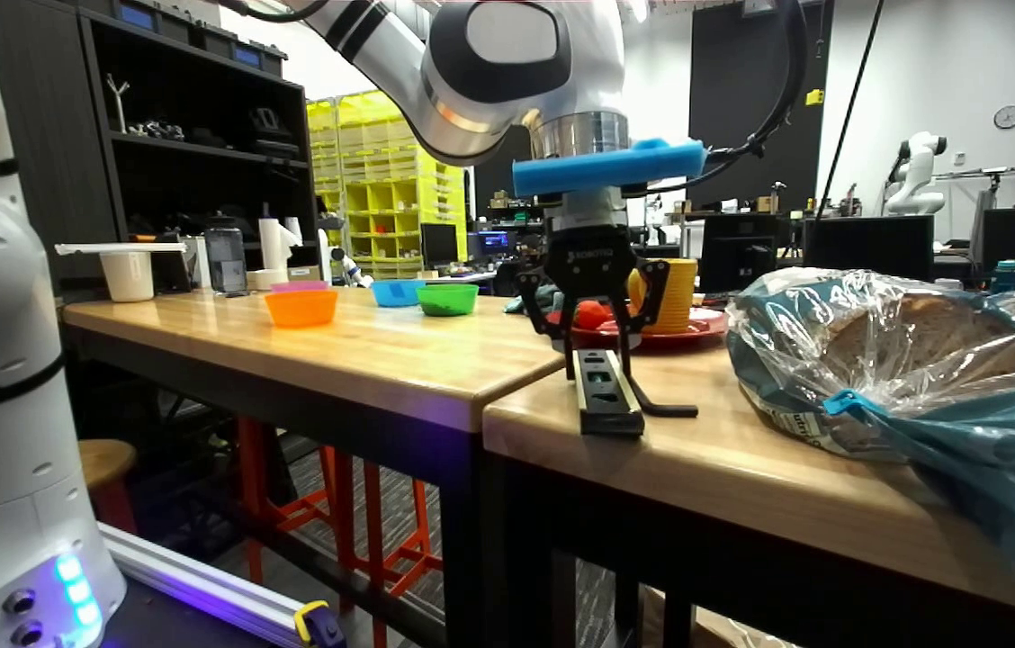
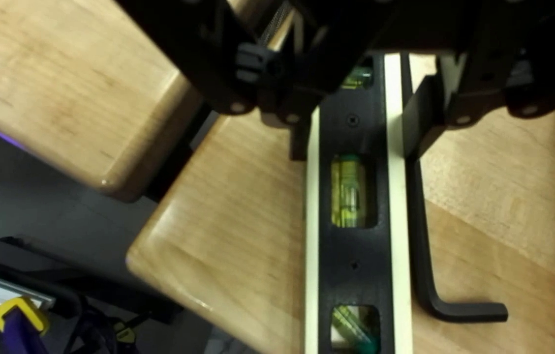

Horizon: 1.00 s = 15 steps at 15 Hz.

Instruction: Move the black object to the left

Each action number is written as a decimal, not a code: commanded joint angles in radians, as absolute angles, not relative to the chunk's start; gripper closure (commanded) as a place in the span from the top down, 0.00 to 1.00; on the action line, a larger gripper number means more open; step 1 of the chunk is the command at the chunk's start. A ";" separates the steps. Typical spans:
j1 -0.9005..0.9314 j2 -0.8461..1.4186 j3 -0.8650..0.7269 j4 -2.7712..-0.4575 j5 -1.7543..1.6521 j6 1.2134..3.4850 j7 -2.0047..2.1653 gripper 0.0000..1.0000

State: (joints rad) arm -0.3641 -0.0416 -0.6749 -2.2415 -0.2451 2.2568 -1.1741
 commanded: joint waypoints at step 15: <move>-0.404 -0.151 -0.628 -2.155 -0.248 2.135 -1.153 0.23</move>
